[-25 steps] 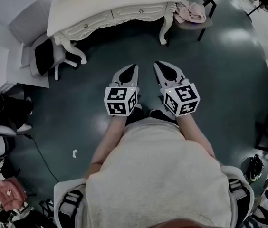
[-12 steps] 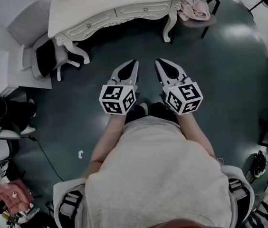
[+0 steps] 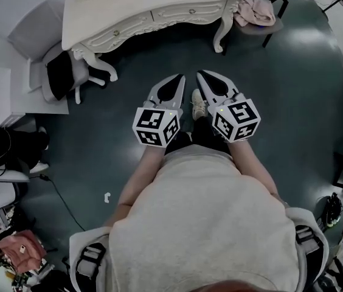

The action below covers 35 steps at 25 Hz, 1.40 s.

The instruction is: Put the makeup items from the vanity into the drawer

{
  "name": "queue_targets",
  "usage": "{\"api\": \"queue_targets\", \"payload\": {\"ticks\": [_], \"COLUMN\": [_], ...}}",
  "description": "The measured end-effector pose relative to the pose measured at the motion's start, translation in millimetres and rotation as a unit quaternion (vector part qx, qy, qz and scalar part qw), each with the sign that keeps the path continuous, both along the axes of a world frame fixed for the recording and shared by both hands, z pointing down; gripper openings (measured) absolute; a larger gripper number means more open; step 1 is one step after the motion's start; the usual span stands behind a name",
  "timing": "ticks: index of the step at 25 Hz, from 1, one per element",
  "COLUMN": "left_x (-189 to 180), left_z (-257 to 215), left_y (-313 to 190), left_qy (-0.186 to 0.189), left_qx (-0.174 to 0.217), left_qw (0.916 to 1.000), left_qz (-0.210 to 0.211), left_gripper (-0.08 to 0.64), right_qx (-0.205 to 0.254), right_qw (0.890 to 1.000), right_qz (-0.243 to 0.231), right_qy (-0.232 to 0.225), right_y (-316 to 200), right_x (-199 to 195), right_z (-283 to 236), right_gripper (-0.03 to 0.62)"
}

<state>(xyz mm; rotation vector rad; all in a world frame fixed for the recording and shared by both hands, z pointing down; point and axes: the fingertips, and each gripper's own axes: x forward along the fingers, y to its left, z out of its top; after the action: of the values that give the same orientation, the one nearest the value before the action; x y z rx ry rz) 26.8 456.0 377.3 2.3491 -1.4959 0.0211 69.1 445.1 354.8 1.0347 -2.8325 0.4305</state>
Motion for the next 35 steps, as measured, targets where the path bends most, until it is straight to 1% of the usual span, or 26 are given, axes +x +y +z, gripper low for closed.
{"api": "queue_targets", "payload": {"ticks": [4,7,12,19,24,31,35], "left_x": [-9,-20,-38,-44,-38,-57,-66], "left_z": [1,4,-10,-3,7,10,16], "left_y": [-45,-84,-155,-229,-259,-289,-311], "left_qy": [-0.004,-0.007,0.0,-0.003,-0.001,0.003,0.008], "left_qx": [-0.001,-0.009,0.002,-0.01,-0.027,-0.035,-0.04], "left_qw": [0.9998,0.9993,0.9976,0.9959,0.9949,0.9925,0.993], "left_qz": [-0.019,-0.035,-0.07,-0.09,-0.097,-0.117,-0.111], "left_gripper": [0.009,0.009,0.009,0.009,0.009,0.009,0.009], "right_qx": [-0.001,-0.002,-0.003,0.002,-0.016,-0.029,-0.036], "right_qw": [1.0,1.0,1.0,0.999,0.998,0.998,0.998], "right_qz": [-0.006,-0.014,-0.027,-0.05,-0.051,-0.056,-0.054], "right_qy": [-0.003,-0.011,-0.016,-0.019,-0.017,-0.015,-0.014], "right_y": [-41,-87,-162,-242,-278,-308,-325], "right_x": [-2,-4,-11,-16,-11,-17,-24], "right_z": [3,2,-8,-12,-1,9,14], "right_gripper": [0.008,0.008,0.008,0.008,0.008,0.008,0.008]}}
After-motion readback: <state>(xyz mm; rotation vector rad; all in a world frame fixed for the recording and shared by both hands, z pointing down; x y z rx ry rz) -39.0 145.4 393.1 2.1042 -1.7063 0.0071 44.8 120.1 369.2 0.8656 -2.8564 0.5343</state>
